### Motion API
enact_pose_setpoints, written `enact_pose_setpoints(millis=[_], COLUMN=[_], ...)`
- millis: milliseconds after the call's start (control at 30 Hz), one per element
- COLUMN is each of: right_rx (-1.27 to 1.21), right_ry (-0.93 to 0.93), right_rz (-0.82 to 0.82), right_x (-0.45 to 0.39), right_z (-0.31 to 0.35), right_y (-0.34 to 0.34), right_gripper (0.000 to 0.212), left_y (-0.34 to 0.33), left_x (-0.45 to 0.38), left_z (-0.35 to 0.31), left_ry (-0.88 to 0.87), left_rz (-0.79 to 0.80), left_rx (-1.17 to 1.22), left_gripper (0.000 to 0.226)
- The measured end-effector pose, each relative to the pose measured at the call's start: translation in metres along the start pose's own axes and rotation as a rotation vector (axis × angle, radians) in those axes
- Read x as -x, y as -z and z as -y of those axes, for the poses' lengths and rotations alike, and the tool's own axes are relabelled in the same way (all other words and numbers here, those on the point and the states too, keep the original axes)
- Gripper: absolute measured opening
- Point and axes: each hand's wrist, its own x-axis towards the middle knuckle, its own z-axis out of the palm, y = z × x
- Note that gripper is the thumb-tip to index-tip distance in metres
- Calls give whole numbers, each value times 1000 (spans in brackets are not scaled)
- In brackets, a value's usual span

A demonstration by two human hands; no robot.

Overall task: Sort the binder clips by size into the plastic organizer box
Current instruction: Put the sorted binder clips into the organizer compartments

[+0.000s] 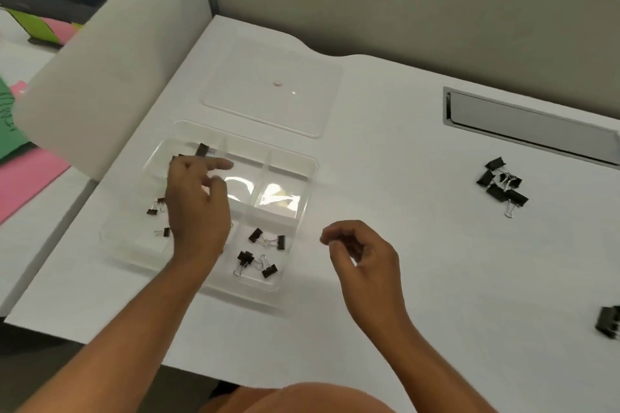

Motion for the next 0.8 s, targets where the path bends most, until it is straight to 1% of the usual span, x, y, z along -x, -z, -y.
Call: enact_pose_setpoints(millis=[133, 233, 433, 667, 800], right_rx=[-6, -13, -25, -6, -16], right_ry=[-3, -3, 5, -9, -74], right_rz=[-33, -62, -143, -324, -429], right_x=[3, 3, 5, 12, 23], right_z=[-15, -27, -55, -102, -132], right_y=[32, 56, 126, 231, 288], right_gripper=[30, 28, 28, 24, 24], left_y=[-41, -70, -132, -217, -265], left_x=[73, 107, 151, 206, 235], left_z=[-28, -44, -86, -141, -167], left_ry=[-146, -210, -306, -423, -500], left_rz=[282, 422, 553, 708, 805], left_rx=[-10, -7, -71, -98, -101], left_gripper=[29, 27, 30, 28, 28])
